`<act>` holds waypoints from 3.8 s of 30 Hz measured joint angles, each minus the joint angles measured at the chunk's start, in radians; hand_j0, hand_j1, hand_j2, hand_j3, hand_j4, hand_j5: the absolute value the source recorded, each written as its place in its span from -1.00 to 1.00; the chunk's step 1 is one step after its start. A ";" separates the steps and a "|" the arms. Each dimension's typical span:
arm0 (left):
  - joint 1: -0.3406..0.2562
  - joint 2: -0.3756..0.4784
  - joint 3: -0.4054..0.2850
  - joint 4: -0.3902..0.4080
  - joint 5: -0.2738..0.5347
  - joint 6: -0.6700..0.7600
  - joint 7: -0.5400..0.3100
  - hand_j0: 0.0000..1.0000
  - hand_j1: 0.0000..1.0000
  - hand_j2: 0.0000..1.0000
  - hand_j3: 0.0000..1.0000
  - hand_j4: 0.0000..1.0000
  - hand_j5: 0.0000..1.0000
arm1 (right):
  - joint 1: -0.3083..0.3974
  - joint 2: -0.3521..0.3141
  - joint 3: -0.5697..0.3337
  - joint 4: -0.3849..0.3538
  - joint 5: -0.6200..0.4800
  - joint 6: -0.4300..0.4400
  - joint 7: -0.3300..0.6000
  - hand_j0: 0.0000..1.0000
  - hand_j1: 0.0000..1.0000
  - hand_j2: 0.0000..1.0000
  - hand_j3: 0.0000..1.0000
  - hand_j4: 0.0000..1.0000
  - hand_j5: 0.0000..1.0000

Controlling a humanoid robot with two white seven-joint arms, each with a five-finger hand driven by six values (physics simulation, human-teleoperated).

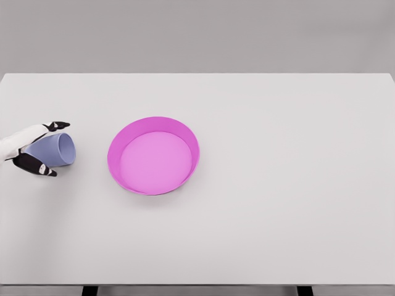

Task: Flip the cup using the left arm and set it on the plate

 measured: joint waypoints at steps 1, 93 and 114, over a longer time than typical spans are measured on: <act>-0.002 -0.002 0.000 0.001 0.000 0.003 0.000 0.98 0.98 0.98 0.98 0.98 0.98 | 0.000 0.000 0.000 0.000 0.000 0.000 0.000 1.00 1.00 1.00 1.00 1.00 1.00; 0.054 -0.486 0.028 0.191 0.754 -0.432 -0.058 1.00 1.00 1.00 1.00 1.00 1.00 | 0.000 0.000 0.000 0.000 0.000 0.000 0.000 1.00 1.00 1.00 1.00 1.00 1.00; 0.049 -0.422 0.049 0.199 0.726 -0.433 -0.060 1.00 1.00 1.00 1.00 1.00 1.00 | 0.000 0.000 0.000 0.000 0.000 0.000 0.000 1.00 1.00 1.00 1.00 1.00 1.00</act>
